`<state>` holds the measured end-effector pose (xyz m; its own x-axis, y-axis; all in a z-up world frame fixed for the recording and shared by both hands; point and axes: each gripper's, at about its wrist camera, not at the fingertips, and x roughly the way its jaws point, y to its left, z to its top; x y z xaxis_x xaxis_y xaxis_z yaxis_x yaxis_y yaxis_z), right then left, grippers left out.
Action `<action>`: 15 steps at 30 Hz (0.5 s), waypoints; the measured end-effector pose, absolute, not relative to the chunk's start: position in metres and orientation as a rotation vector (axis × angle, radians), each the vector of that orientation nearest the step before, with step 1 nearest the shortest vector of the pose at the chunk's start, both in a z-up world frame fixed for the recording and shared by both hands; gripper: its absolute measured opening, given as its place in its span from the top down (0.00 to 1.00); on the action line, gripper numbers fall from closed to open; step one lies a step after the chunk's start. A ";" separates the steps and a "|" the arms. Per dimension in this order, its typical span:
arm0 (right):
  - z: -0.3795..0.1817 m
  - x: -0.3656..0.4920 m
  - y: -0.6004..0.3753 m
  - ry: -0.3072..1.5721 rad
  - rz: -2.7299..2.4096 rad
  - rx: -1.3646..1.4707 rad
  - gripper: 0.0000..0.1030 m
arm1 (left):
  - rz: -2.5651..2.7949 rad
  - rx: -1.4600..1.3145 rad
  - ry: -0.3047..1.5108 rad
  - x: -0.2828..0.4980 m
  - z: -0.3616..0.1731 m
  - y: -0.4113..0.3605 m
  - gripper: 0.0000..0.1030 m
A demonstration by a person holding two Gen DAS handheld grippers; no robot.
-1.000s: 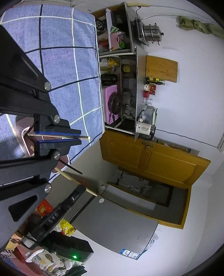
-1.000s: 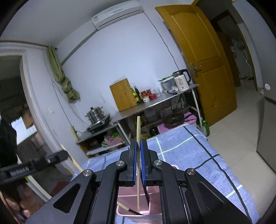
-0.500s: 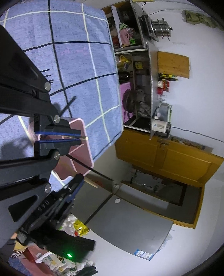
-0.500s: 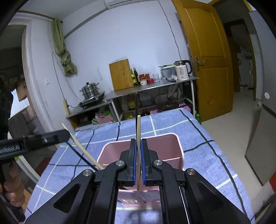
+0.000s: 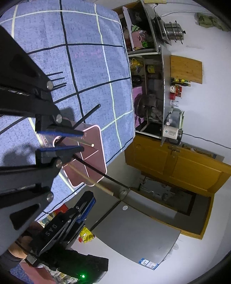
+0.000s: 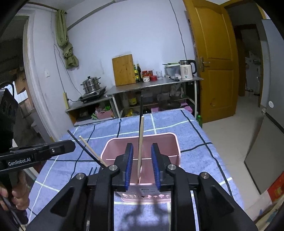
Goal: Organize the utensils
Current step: 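Open both grippers to release the wooden chopsticks into the basket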
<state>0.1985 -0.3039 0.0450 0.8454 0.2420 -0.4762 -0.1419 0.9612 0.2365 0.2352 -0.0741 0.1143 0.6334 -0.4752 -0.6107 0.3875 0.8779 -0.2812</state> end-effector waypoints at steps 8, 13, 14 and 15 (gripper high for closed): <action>0.053 0.170 -0.304 0.508 0.217 0.191 0.78 | -0.472 -0.148 0.672 0.200 0.119 -0.054 0.78; 0.052 0.148 -0.299 0.498 0.235 0.193 0.78 | -0.422 -0.151 0.644 0.173 0.110 -0.036 0.78; 0.053 0.146 -0.297 0.500 0.238 0.193 0.78 | -0.413 -0.151 0.640 0.168 0.107 -0.033 0.78; 0.052 0.142 -0.295 0.503 0.242 0.190 0.78 | -0.405 -0.155 0.639 0.163 0.105 -0.028 0.78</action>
